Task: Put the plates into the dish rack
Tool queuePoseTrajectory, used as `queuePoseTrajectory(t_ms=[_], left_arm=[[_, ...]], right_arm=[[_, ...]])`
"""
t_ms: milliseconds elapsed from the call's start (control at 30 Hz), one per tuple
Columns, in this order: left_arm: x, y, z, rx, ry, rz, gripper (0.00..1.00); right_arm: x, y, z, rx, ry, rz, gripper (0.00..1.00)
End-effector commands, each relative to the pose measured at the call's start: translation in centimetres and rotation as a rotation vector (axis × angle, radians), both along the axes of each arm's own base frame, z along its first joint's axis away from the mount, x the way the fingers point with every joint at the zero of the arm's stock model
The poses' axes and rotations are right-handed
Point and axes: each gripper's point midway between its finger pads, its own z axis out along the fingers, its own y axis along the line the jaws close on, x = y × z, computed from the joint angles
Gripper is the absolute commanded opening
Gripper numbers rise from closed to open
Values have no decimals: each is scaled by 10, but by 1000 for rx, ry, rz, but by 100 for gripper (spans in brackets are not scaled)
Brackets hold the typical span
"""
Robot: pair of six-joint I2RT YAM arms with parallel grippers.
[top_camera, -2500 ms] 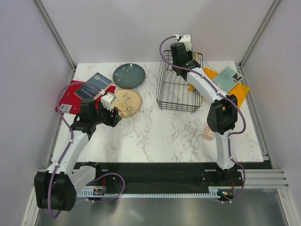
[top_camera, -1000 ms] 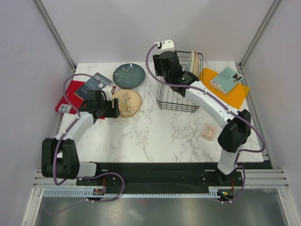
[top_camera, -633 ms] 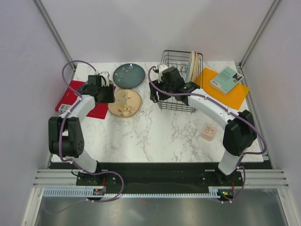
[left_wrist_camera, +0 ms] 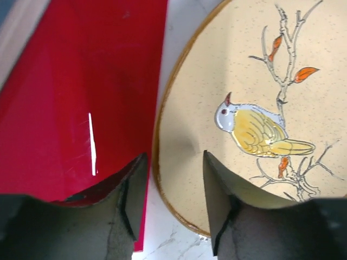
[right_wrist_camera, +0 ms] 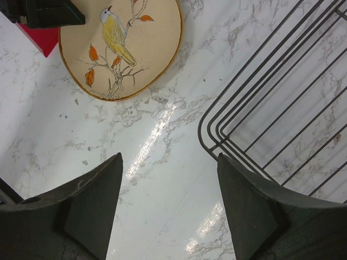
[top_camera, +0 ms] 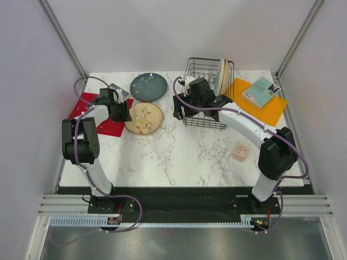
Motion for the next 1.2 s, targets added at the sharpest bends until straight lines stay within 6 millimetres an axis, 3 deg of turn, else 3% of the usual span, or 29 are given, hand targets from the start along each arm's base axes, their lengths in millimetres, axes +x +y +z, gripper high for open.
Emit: queuePoseTrajectory(t_ms=[0, 200, 267, 400, 467, 500, 567, 600, 667, 700, 867, 1000, 1167], left_arm=[[16, -23, 11, -107, -45, -90, 41], [-4, -32, 10, -149, -15, -136, 7], [-18, -33, 10, -139, -8, -177, 3], [-52, -42, 10, -163, 31, -281, 2], [-76, -45, 5, -170, 83, -329, 2], [-84, -49, 9, -187, 80, -359, 2], [-105, -52, 3, -194, 107, -404, 2], [-114, -54, 6, -205, 113, -425, 2], [-129, -55, 1, -201, 131, -470, 2], [-137, -55, -1, -204, 150, -482, 2], [-157, -57, -14, -145, 184, -606, 2], [-158, -58, -17, -153, 203, -620, 2], [-170, -81, -17, -156, 243, -697, 2]], right_arm=[[-6, -3, 13, 36, -13, -4, 78], [-17, -10, 0, 21, 17, -5, 78], [-25, -15, -9, 9, 33, 1, 78], [-55, -22, -31, 6, 106, 59, 78], [-70, -21, -29, 42, 127, 101, 79], [-83, -22, -41, 46, 166, 124, 80], [-106, -15, -38, 122, 200, 210, 77], [-120, -20, -53, 126, 251, 214, 76], [-130, -21, -53, 167, 271, 198, 76], [-139, -27, -66, 162, 304, 182, 75], [-158, -26, -78, 274, 392, 112, 77], [-169, -29, -108, 327, 511, 3, 77], [-158, -22, -121, 437, 556, -130, 77]])
